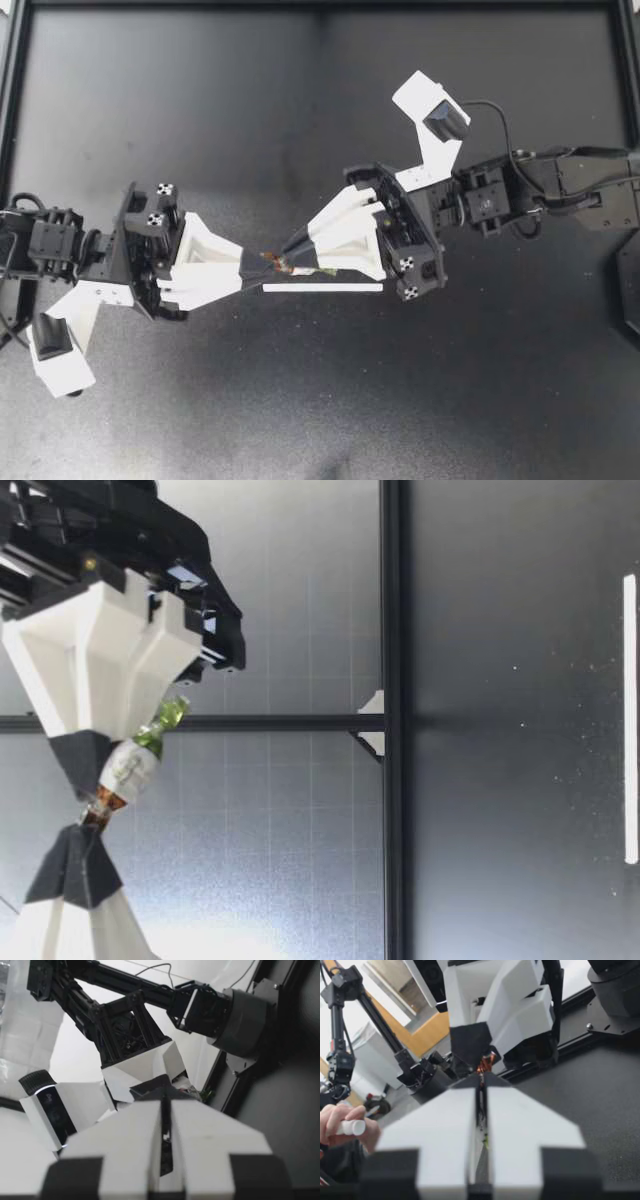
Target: Pick up the candy and unwrap it.
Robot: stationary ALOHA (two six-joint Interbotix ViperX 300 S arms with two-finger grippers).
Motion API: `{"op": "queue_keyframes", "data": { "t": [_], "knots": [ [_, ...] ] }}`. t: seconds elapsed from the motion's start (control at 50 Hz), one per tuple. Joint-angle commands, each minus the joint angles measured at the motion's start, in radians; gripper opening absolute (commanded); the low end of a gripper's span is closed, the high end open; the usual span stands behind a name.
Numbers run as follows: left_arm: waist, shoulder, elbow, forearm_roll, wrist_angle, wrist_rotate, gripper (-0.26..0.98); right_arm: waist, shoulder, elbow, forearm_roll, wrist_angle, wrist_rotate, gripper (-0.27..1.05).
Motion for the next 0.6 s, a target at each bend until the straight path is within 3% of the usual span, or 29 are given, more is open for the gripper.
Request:
{"op": "queue_keyframes", "data": {
  "t": [0.0,0.24,0.38,0.5,0.58],
  "knots": [
    [-0.002,-0.018,-0.002,0.0,-0.011,-0.009,-0.1,-0.014,-0.015,-0.014,0.002,0.009,-0.006,-0.19],
    [0.0,-0.044,0.049,-0.032,-0.051,-0.052,-0.1,-0.025,-0.061,-0.008,0.0,0.115,-0.057,-0.21],
    [-0.002,-0.057,0.075,-0.04,-0.083,-0.143,-0.03,-0.025,-0.08,-0.011,0.0,0.161,-0.098,-0.21],
    [0.0,-0.058,0.083,-0.075,-0.083,-0.278,0.16,-0.025,-0.086,-0.026,0.0,0.209,-0.118,-0.21],
    [-0.002,-0.041,0.08,-0.186,-0.087,-0.426,0.39,-0.023,-0.084,-0.043,-0.002,0.245,-0.146,-0.21]
  ]
}}
